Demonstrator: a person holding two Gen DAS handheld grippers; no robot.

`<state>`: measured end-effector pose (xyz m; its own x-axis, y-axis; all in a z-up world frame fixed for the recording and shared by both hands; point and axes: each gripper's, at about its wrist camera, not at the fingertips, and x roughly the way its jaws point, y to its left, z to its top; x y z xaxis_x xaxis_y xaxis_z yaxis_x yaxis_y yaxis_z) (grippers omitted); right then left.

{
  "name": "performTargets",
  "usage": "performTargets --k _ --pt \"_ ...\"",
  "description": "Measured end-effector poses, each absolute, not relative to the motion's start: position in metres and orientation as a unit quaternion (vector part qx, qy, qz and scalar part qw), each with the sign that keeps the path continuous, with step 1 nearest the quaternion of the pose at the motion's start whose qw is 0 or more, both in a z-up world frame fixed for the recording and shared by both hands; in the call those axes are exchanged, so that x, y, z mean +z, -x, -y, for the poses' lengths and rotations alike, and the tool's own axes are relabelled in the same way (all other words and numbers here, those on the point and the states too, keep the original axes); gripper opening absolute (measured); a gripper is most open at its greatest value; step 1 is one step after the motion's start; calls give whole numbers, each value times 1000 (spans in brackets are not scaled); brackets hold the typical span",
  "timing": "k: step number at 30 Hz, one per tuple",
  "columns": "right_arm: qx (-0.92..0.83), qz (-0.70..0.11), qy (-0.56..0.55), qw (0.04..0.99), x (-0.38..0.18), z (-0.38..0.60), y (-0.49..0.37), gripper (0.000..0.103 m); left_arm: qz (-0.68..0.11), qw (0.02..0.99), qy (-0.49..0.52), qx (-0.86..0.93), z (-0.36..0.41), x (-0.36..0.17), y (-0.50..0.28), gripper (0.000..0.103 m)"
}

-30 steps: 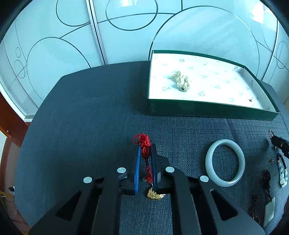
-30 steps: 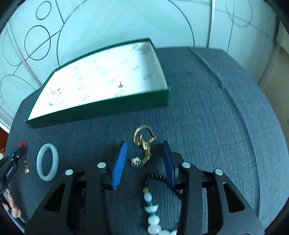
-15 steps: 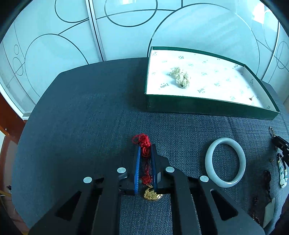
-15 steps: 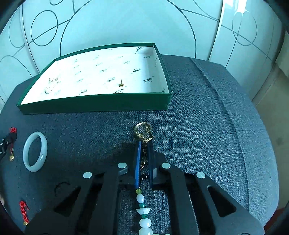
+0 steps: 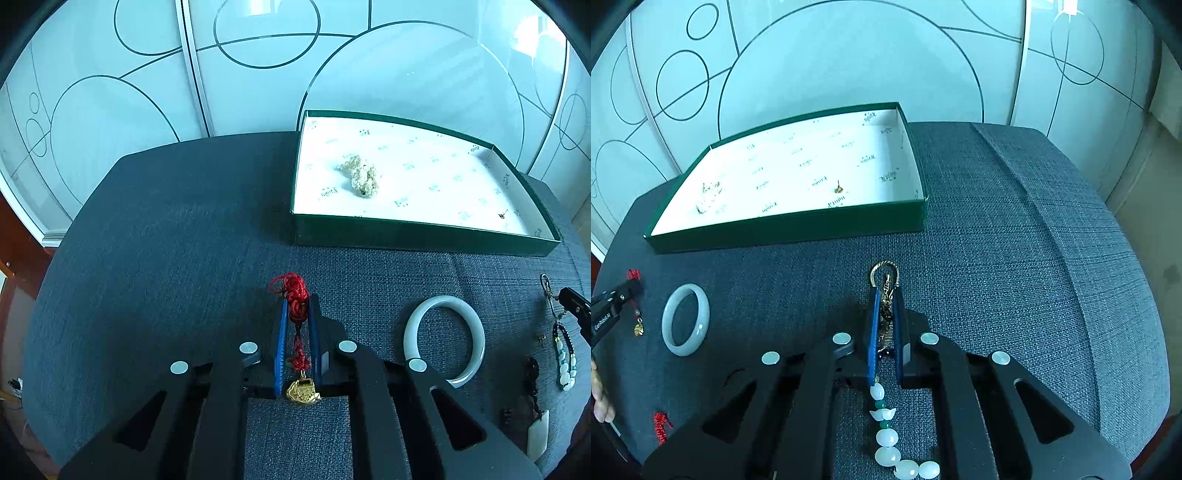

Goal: Organize jewelry
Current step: 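Carry the charm and pendant over the white box with both tools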

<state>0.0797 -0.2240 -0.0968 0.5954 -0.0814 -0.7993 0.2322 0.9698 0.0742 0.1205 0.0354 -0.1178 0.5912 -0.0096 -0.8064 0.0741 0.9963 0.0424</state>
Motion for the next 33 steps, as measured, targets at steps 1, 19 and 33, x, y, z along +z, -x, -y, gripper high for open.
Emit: performTargets --k 1,19,33 --pt "-88 -439 -87 890 -95 225 -79 7 -451 891 -35 -24 -35 -117 -120 11" --pt "-76 -404 -94 907 -57 227 -72 7 -435 899 -33 -32 -32 -91 -112 11" --pt "-66 -380 -92 918 -26 225 -56 7 -408 912 -35 -33 -24 -56 -98 11"
